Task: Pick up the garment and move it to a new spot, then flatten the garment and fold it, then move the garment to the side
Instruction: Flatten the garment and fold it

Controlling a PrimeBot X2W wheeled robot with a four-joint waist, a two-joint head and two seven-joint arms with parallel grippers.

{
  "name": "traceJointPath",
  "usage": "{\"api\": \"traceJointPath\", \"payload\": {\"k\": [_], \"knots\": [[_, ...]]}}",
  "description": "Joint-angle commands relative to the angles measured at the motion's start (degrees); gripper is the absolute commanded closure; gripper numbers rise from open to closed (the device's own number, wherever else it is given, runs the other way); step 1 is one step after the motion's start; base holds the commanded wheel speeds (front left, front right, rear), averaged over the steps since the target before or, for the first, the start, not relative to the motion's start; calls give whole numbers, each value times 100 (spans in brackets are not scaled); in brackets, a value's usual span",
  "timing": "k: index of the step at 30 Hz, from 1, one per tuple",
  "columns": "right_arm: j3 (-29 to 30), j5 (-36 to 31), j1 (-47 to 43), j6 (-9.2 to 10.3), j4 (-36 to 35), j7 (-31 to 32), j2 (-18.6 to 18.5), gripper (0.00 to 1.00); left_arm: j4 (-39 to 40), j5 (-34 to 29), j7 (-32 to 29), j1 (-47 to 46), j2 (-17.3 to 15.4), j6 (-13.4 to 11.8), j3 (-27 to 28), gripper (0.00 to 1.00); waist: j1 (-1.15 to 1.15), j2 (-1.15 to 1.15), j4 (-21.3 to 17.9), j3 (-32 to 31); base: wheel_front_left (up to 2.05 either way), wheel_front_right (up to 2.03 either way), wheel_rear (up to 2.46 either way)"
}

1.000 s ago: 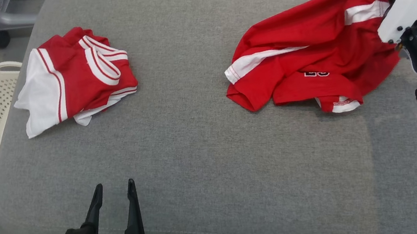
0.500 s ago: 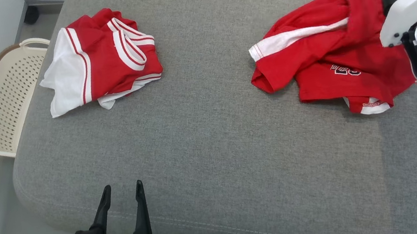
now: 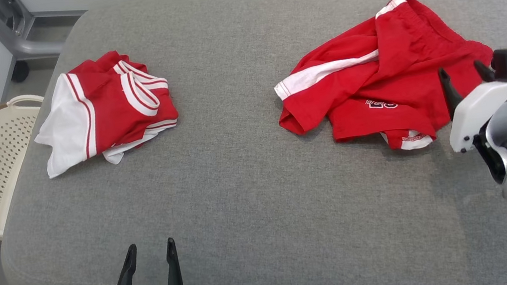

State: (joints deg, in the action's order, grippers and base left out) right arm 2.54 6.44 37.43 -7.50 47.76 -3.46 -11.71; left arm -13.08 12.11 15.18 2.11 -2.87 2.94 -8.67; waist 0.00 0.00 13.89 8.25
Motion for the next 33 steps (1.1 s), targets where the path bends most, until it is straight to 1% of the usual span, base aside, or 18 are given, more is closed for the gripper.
{"api": "traceJointPath", "payload": {"k": [1,6,11,14,20,22,26,29,33], "knots": [[-48,41,-169,1,-49,41,24,0,-3,-12,0,68,-4,-53,11,0,0,0,-75,-71,0,0,0],[-302,138,-629,2,-346,69,138,0,1,39,0,71,-5,-59,47,0,0,0,-108,-89,0,0,0],[-383,111,-939,1,-696,-41,227,0,-22,46,0,110,-4,-85,81,0,0,0,-158,-144,0,0,0],[-307,-13,-1236,1,-1010,-261,336,0,-65,59,0,142,-5,-103,89,0,0,0,-201,-255,0,0,0],[90,-314,-1976,2,-1764,-817,670,0,-114,100,0,287,-21,-150,145,0,0,0,-335,-574,0,0,0],[249,-397,-2367,2,-2166,-967,804,0,-122,136,0,377,-54,-193,195,0,0,0,-414,-731,0,0,0],[369,-391,-2840,2,-2593,-1044,867,0,-118,182,-4,481,-97,-241,252,0,0,0,-520,-921,0,0,0],[299,-158,-3137,1,-2810,-1070,879,0,-89,202,-14,553,-121,-285,292,0,0,0,-600,-1020,0,0,0],[264,-45,-3457,2,-2998,-1093,875,0,-57,250,-27,634,-143,-325,328,0,0,0,-699,-1097,0,0,0]]}}
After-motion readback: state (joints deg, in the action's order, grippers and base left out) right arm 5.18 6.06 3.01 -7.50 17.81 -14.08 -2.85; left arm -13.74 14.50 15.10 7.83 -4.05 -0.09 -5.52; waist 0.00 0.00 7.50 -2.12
